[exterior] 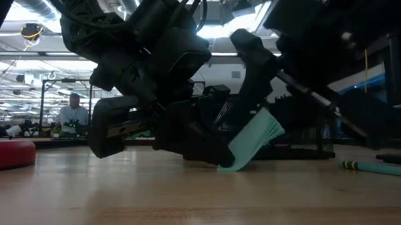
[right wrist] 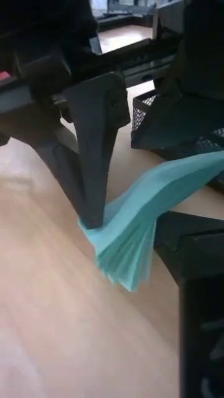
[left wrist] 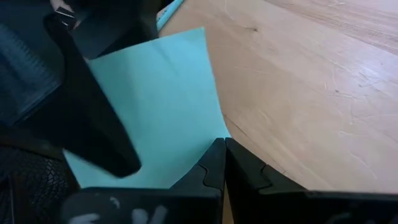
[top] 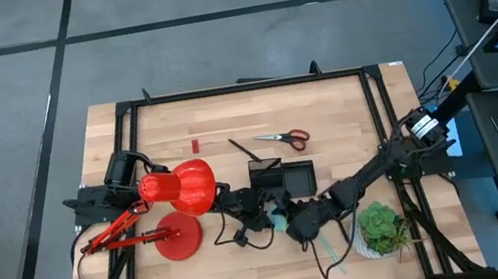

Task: Pick and place office supplies into organizer
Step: Put the light blue sticky notes into the black desk organizer

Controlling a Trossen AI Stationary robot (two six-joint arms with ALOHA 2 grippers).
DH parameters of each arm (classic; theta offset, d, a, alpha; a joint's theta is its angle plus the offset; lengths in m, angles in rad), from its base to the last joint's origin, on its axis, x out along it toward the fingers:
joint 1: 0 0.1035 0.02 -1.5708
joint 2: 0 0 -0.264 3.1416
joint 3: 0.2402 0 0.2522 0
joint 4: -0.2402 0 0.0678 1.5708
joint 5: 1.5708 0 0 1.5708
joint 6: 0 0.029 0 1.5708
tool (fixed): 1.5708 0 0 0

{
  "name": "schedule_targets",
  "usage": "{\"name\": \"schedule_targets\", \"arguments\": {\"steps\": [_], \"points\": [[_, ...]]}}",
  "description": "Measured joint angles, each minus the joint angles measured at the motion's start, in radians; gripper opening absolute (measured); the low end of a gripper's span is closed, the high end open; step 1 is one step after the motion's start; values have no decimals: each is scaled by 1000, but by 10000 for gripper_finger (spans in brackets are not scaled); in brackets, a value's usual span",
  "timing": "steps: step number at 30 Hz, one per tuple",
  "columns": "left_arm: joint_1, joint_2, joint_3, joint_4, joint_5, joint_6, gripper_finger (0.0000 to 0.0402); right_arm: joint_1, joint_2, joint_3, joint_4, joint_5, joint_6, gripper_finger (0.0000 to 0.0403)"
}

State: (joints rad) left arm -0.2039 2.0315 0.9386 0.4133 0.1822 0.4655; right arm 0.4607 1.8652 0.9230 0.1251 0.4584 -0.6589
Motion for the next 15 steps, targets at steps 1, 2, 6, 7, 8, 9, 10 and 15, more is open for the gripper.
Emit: {"name": "schedule_targets", "arguments": {"steps": [1, 2, 6, 7, 8, 9, 10, 15], "points": [[0, 0, 0, 0, 0, 0, 2, -4, 0, 0, -2, 0, -11, 171], [0, 0, 0, 0, 0, 0, 2, -8, 0, 0, -8, 0, -24, 171], [0, 0, 0, -2, 0, 0, 1, -12, 0, 0, -9, 0, -26, 170], [0, 0, 0, -2, 0, 0, 1, -12, 0, 0, -9, 1, -25, 170], [0, 0, 0, -3, 0, 0, 2, -11, 0, 0, -9, 2, -25, 170], [0, 0, 0, -3, 0, 0, 2, -5, 0, 0, -9, 4, -25, 170], [0, 0, 0, -3, 0, 0, 2, 0, 0, 0, -9, 4, -24, 170], [0, 0, 0, -3, -1, 0, 1, 36, -1, 1, -16, 7, -23, 170]]}}
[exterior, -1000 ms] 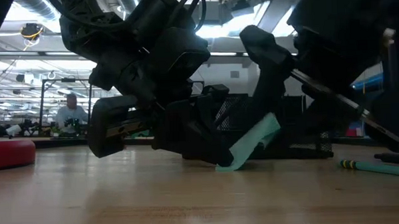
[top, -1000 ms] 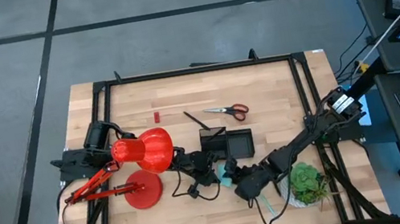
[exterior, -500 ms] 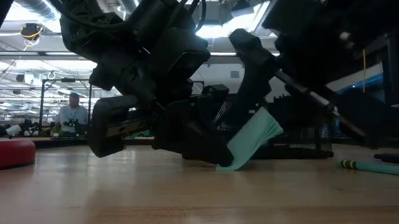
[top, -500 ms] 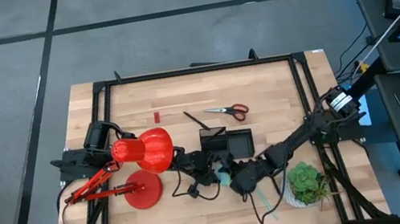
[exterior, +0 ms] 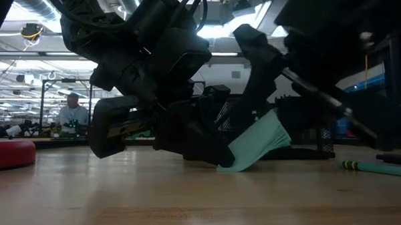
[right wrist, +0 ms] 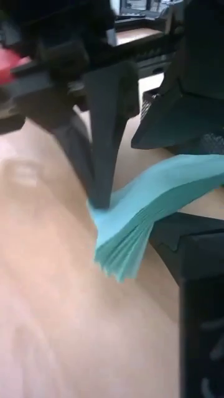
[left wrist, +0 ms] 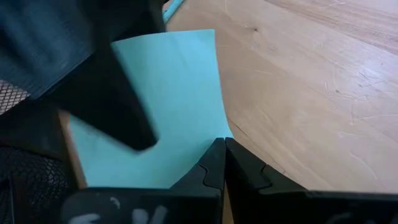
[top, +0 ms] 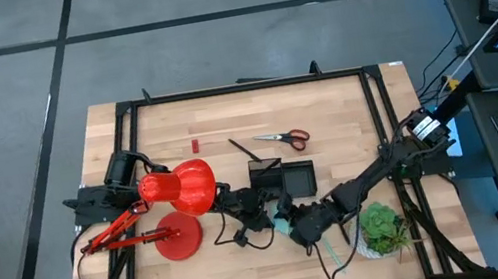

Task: Pick and place office supplies into organizer
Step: Put the light blue sticky notes into the black desk organizer

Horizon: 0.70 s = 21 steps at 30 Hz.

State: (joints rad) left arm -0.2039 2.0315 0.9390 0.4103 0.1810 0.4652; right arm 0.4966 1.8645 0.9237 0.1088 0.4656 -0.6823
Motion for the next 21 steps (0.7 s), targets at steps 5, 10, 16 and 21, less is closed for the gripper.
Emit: {"name": "schedule_targets", "arguments": {"steps": [5, 10, 16, 21], "points": [[2, 0, 0, 0, 0, -17, 2, 35, 0, 0, -21, 14, 0, 170], [3, 0, 0, 0, 0, -26, 2, 60, 0, 0, -22, 67, 2, 170], [3, 0, 0, 0, 0, -34, 1, 68, 0, 0, -27, 83, 22, 148], [3, 0, 0, 0, -2, -35, 2, 72, 0, 0, -54, 84, 75, 113]]}}
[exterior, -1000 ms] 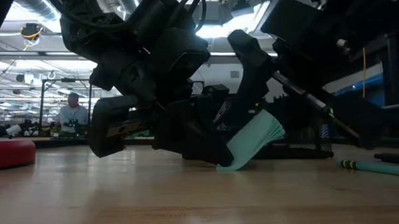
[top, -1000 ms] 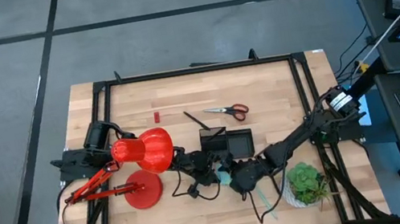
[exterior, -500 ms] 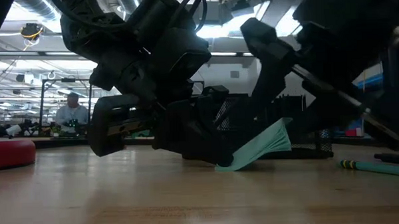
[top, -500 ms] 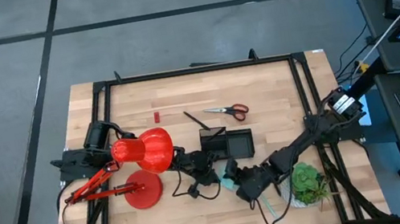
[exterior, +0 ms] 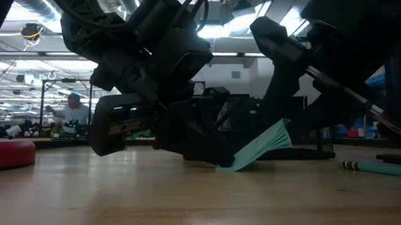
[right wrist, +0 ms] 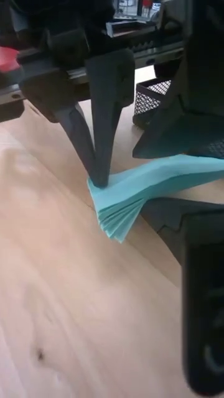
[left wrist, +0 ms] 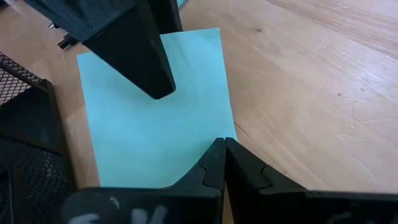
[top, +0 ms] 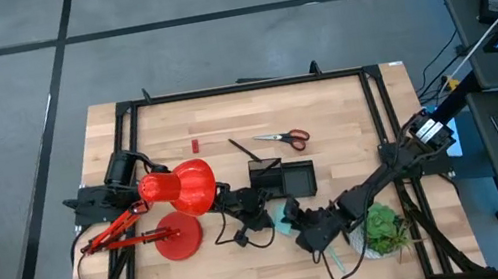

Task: Pick and place office supplies into organizer
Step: Put the light blue sticky notes into the black desk organizer

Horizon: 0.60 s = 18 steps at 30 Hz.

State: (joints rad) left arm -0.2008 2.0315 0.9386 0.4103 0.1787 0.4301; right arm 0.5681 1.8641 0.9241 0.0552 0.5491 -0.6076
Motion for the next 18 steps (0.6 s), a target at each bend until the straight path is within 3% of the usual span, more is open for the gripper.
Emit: {"name": "schedule_targets", "arguments": {"steps": [8, 18], "points": [[10, 0, 0, 0, 0, -24, 2, 21, -1, 0, -9, 0, -4, 75], [11, 0, 0, 0, -1, -26, 1, 27, -1, 0, -9, 19, -4, 71]]}}
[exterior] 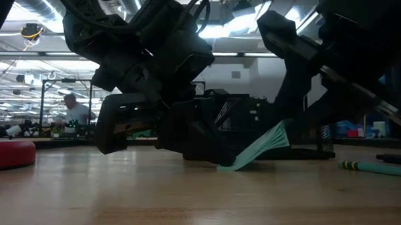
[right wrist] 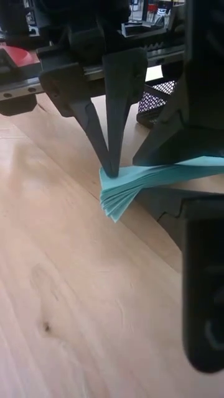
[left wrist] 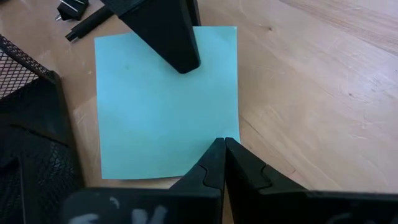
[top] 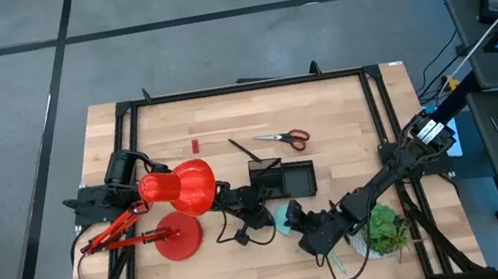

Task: Pick and place office supplies into organizer
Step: Put the light blue sticky notes into the black desk organizer

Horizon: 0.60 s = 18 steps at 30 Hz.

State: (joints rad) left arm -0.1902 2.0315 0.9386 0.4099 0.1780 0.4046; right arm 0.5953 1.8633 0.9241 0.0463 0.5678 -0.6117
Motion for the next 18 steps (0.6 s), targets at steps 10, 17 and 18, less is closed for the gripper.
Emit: {"name": "schedule_targets", "arguments": {"steps": [10, 17, 18], "points": [[0, 0, 0, 0, 0, 0, 3, 1, 0, 0, -3, 2, -11, 24], [1, -3, 0, -2, 9, 1, 10, 7, -4, 0, -8, 44, -11, 11], [2, -3, 0, -2, 13, 1, 14, 9, -8, 0, -10, 56, -11, 11]]}}
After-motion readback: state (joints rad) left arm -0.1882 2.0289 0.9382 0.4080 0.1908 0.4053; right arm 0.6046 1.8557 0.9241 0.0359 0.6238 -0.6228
